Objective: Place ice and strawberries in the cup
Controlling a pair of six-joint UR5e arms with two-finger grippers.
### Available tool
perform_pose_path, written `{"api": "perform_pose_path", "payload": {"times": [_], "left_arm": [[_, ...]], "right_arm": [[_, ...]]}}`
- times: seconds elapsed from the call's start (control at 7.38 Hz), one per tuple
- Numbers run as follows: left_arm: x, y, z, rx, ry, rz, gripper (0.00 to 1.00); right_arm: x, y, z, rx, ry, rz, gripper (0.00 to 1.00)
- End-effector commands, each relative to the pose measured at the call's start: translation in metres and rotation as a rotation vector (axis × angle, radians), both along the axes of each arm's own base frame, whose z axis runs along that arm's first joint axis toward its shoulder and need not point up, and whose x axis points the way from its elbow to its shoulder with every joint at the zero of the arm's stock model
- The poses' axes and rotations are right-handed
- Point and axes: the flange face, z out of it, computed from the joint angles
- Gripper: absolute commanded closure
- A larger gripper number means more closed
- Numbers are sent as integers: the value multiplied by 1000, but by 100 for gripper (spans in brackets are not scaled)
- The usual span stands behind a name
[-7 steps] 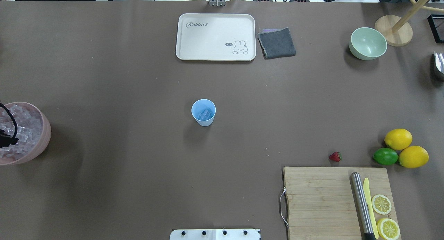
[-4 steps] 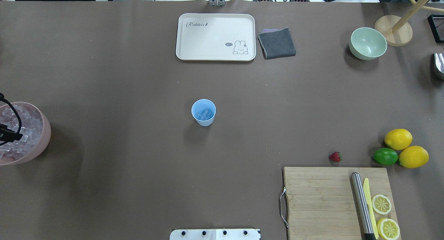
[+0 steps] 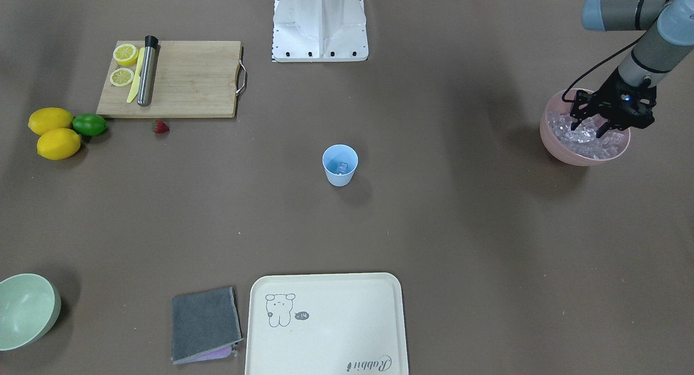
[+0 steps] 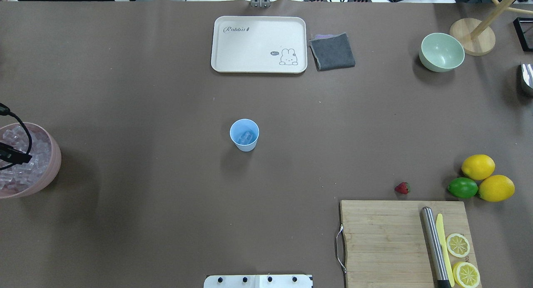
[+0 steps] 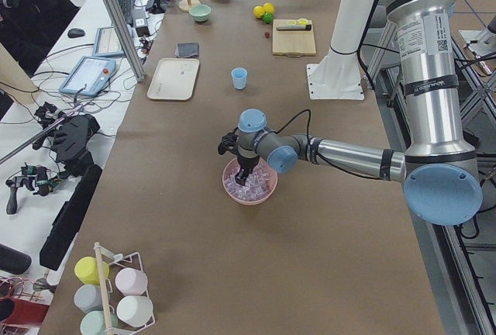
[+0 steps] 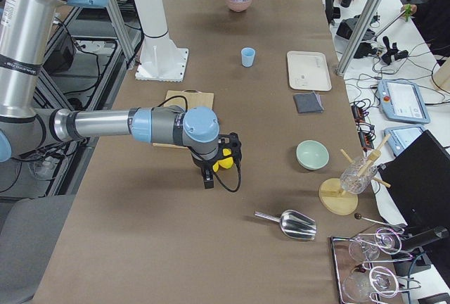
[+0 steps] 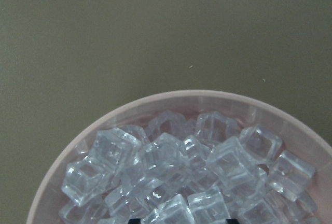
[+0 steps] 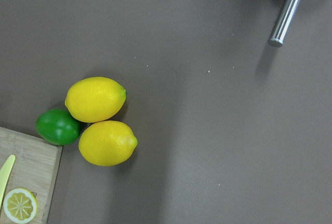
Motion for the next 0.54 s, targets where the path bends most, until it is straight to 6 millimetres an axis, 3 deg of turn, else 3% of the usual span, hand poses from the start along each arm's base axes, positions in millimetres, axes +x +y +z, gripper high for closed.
{"api": "perform_pose_path", "payload": {"times": [0.0, 0.41], "left_arm": [[-1, 5, -4, -102, 20, -99, 35], [4, 7, -4, -237, 40, -224, 28]], "right_arm": [[0, 0, 0, -1, 0, 0, 0], [0, 0, 0, -1, 0, 0, 0]]}}
